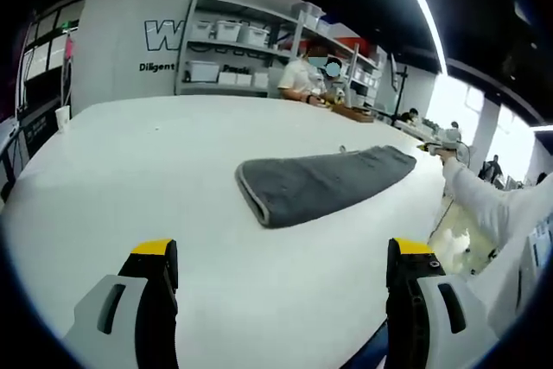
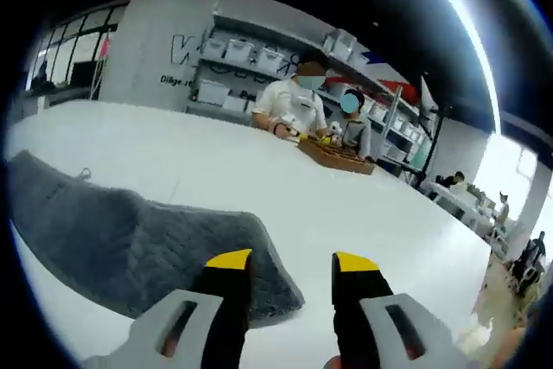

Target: Open the folded towel by lifting each exposed corner and separating the folded layers until the towel lies flat within the target outline without major curled edges

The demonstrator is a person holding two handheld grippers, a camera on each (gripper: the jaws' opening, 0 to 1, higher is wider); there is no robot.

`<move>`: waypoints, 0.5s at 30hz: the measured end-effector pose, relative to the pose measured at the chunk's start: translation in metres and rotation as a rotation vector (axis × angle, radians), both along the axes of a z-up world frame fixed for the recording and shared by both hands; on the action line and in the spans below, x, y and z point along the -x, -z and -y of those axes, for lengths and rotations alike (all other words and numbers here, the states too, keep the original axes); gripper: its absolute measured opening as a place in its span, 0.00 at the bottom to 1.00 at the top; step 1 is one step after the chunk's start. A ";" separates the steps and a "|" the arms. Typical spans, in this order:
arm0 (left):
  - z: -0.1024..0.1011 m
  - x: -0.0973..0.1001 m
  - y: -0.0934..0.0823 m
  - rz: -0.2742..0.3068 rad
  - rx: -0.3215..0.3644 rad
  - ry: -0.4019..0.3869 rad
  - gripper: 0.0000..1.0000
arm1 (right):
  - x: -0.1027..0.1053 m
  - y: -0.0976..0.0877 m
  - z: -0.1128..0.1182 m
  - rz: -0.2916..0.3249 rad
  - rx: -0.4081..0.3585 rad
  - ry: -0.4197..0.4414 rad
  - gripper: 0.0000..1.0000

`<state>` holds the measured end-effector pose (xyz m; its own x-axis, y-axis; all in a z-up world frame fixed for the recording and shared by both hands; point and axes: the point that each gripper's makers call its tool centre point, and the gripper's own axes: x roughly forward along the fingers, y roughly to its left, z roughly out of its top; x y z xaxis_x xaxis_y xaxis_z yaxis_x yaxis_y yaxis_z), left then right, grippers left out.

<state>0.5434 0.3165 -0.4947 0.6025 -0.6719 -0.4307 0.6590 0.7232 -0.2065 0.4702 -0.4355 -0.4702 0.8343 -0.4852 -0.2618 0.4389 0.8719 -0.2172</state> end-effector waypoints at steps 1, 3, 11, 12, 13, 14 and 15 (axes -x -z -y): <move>0.000 -0.001 0.001 -0.003 0.002 -0.004 1.00 | 0.008 -0.007 -0.013 0.030 -0.009 -0.004 0.58; 0.000 -0.002 0.003 -0.005 0.003 -0.005 1.00 | 0.016 -0.019 -0.040 0.063 -0.011 -0.033 0.67; 0.008 0.003 0.003 -0.005 0.004 0.022 1.00 | 0.031 -0.038 -0.121 0.083 -0.021 -0.169 0.86; 0.008 0.003 0.003 -0.005 0.003 0.024 1.00 | 0.032 -0.035 -0.129 0.067 -0.033 -0.186 0.89; 0.008 0.004 0.003 -0.004 0.002 0.027 1.00 | 0.032 -0.034 -0.134 0.061 -0.044 -0.196 0.92; 0.009 0.004 0.003 -0.004 0.002 0.028 1.00 | 0.032 -0.030 -0.145 0.046 -0.072 -0.222 0.94; 0.009 0.005 0.003 -0.003 0.002 0.028 1.00 | 0.033 -0.027 -0.151 0.030 -0.078 -0.230 0.98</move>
